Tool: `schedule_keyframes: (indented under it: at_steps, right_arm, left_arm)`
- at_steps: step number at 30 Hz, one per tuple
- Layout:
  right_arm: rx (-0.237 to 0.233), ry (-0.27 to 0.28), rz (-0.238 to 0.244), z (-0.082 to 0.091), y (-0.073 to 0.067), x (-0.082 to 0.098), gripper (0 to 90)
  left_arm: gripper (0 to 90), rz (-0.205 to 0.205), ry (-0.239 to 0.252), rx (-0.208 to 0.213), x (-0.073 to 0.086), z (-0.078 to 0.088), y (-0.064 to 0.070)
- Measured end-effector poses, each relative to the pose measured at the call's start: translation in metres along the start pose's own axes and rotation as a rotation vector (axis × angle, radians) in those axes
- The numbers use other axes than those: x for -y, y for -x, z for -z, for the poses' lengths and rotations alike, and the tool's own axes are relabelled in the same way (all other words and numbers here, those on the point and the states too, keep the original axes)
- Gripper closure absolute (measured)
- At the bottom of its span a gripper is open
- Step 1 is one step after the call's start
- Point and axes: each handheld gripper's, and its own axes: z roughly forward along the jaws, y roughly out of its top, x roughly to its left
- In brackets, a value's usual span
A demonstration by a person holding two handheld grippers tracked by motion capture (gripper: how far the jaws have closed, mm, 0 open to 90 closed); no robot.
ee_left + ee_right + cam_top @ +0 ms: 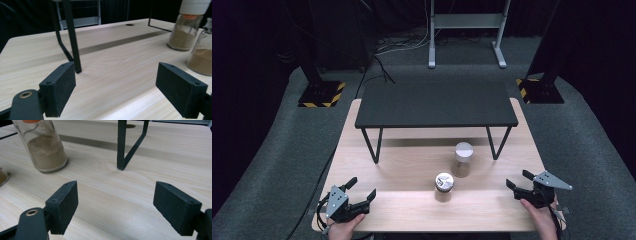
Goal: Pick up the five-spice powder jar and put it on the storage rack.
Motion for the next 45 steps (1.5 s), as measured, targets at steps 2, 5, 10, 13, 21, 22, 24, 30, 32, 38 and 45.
schedule_keyframes:
  at_steps: [2,5,10,13,21,22,24,30,32,38,45]
  right_arm:
    - [-0.001,-0.002,0.001,0.0,0.0,0.0,18.4]
    - [-0.004,-0.004,0.003,-0.001,0.0,-0.001,18.4]
    - [-0.004,-0.011,0.006,-0.001,-0.001,-0.001,18.4]
    - [-0.002,-0.009,0.006,-0.001,-0.001,-0.001,18.4]
    - [-0.001,-0.013,0.005,-0.002,-0.001,-0.001,18.4]
    - [0.0,-0.014,0.005,-0.002,-0.001,-0.001,18.4]
    - [-0.002,-0.014,0.005,-0.002,-0.001,-0.001,18.4]
    - [0.0,-0.011,0.003,-0.001,-0.001,-0.001,18.4]
    - [-0.001,-0.011,0.003,-0.001,-0.001,-0.001,18.4]
    - [-0.003,-0.016,0.004,-0.002,-0.001,-0.001,18.4]
    - [-0.006,-0.017,0.004,-0.003,-0.001,-0.001,18.4]
  left_arm:
    - [15.1,-0.005,-0.002,0.018,-0.001,-0.001,-0.001]
    - [14.1,-0.011,-0.014,0.042,-0.003,-0.003,-0.002]
    - [12.8,-0.017,-0.02,0.069,-0.005,-0.005,-0.002]
    - [12.2,-0.011,-0.018,0.086,-0.005,-0.006,-0.003]
    - [11.9,0.0,0.002,0.168,-0.007,-0.01,-0.004]
    - [11.9,-0.009,-0.001,0.176,-0.009,-0.012,-0.002]
    - [11.9,-0.008,0.001,0.199,-0.01,-0.015,0.0]
    - [11.9,-0.04,-0.006,0.278,-0.018,-0.032,0.015]
    - [12.0,-0.05,-0.013,0.298,-0.02,-0.039,0.02]
    - [12.2,-0.065,-0.019,0.339,-0.025,-0.057,0.032]
    - [12.2,-0.07,-0.025,0.376,-0.027,-0.075,0.045]
